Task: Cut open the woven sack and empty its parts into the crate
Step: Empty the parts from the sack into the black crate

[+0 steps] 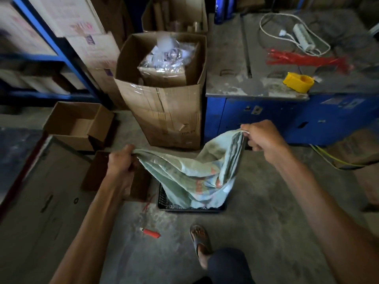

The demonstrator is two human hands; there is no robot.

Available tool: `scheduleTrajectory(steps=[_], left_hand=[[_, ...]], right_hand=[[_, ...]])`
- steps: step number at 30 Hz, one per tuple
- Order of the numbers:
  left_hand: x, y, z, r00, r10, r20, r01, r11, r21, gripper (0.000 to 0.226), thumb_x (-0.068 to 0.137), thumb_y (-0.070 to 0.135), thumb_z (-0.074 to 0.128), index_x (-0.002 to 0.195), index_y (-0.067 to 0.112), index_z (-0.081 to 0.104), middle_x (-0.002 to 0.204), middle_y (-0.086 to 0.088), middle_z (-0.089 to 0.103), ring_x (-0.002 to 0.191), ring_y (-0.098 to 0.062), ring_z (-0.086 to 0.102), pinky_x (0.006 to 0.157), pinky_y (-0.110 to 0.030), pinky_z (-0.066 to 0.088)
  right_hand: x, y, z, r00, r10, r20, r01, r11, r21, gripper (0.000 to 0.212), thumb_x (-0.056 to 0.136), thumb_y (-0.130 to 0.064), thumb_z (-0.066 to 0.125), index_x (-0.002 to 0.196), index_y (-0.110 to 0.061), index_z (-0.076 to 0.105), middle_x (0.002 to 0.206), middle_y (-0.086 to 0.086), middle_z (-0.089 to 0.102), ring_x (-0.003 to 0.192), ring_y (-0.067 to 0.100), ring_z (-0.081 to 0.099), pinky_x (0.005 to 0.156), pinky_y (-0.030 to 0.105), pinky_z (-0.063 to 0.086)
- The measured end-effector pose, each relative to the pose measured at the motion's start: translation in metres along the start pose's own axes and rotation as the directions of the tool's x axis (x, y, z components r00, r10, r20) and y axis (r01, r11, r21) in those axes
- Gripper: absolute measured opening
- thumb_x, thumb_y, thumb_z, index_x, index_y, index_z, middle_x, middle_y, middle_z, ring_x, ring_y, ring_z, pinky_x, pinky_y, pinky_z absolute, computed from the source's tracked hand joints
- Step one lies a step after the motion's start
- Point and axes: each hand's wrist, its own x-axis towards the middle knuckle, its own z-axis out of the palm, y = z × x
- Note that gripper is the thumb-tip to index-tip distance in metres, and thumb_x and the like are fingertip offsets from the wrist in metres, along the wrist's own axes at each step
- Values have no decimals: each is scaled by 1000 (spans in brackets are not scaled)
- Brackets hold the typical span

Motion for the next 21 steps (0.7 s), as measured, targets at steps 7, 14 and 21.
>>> scheduleTrajectory(steps=[7,14,21], left_hand=[[-13,72,16,921,371,116,-388,897,212,29,89,27,57,62,15,59,56,-6,54,45,-15,46,47,-26,37],[-28,110,11,826,537,171,-560,817,136,37,93,26,57,56,19,57,39,11,54,34,2,45,36,-14,36],[-57,151,17,727,664,177,-675,738,5,28,96,25,55,73,9,61,67,-14,51,62,-26,48,59,-39,42]], right_hand=[[-36,-36,34,992,-111,-52,107,992,-71,25,86,-18,59,62,-15,54,53,4,39,36,13,29,38,22,22],[-80,-88,24,938,-317,-143,330,941,77,38,77,-25,61,42,-17,46,38,-9,32,31,8,26,35,17,18],[-98,-152,22,894,-425,-140,432,902,17,36,84,-19,62,49,-17,53,34,-8,45,26,4,36,34,14,24]])
